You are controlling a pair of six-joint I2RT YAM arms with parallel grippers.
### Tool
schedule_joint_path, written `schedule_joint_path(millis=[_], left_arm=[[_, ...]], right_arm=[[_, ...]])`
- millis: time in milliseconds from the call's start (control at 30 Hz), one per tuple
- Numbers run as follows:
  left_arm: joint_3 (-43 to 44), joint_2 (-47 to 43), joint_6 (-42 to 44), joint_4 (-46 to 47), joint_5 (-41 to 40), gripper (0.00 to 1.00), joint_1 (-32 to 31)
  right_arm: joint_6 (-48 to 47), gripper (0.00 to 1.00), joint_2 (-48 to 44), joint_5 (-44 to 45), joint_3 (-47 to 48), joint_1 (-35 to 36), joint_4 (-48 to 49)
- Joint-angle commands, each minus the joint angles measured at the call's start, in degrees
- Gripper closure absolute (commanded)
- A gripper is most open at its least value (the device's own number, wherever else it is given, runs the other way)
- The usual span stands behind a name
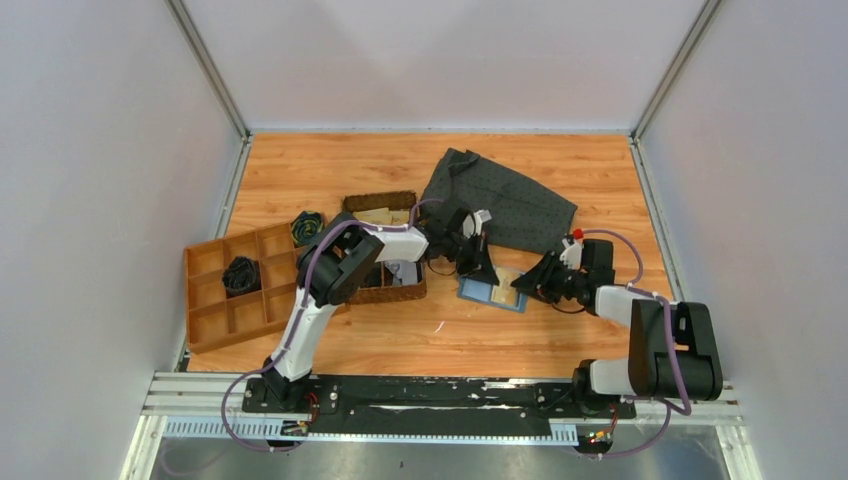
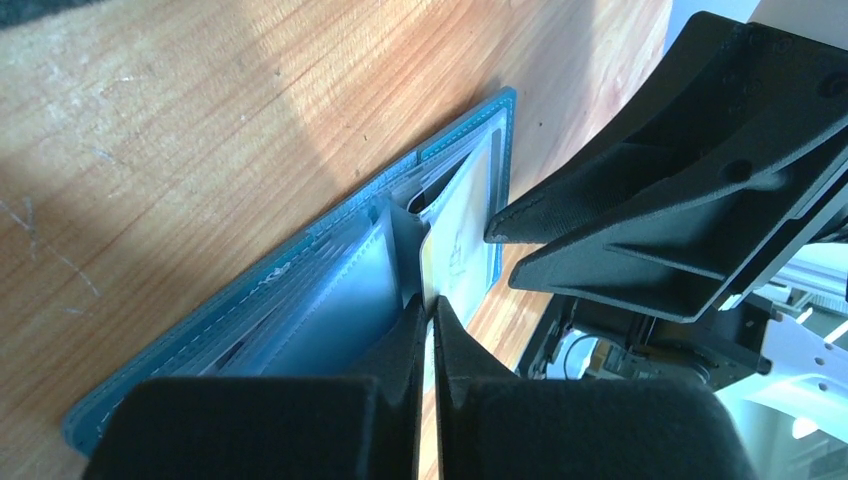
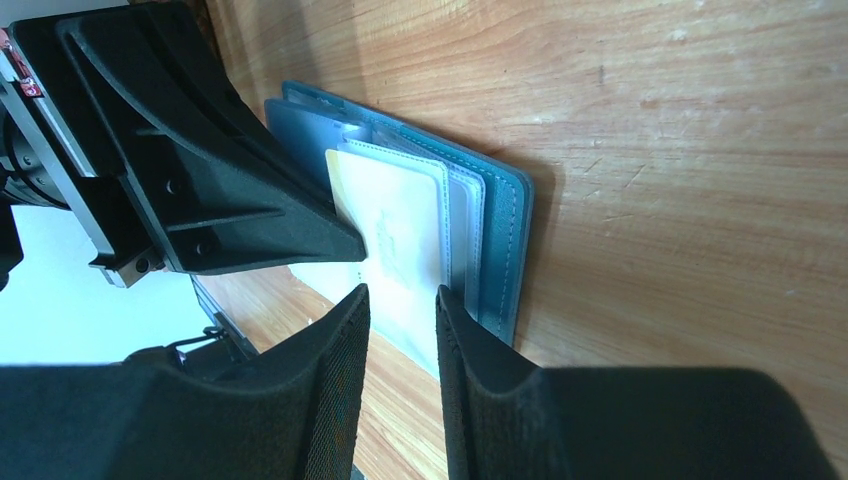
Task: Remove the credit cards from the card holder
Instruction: Remove the credit card from the card holder.
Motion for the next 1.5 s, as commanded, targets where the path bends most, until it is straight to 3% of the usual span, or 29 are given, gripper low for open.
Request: schedule_joint_path(millis=[0, 1467], left_arm=[[-2.8, -1.5, 1.7, -2.0, -0.9, 1.0, 1.1], [-11.2, -12.4, 2.5, -2.1, 0.4, 1.0, 4.3]], right_arm=[[-1.2, 0.66, 2.0, 5.3, -1.6, 0.8, -3.5], [-0.8, 0.68, 0.6, 9.0, 0.4, 0.7, -8.2]])
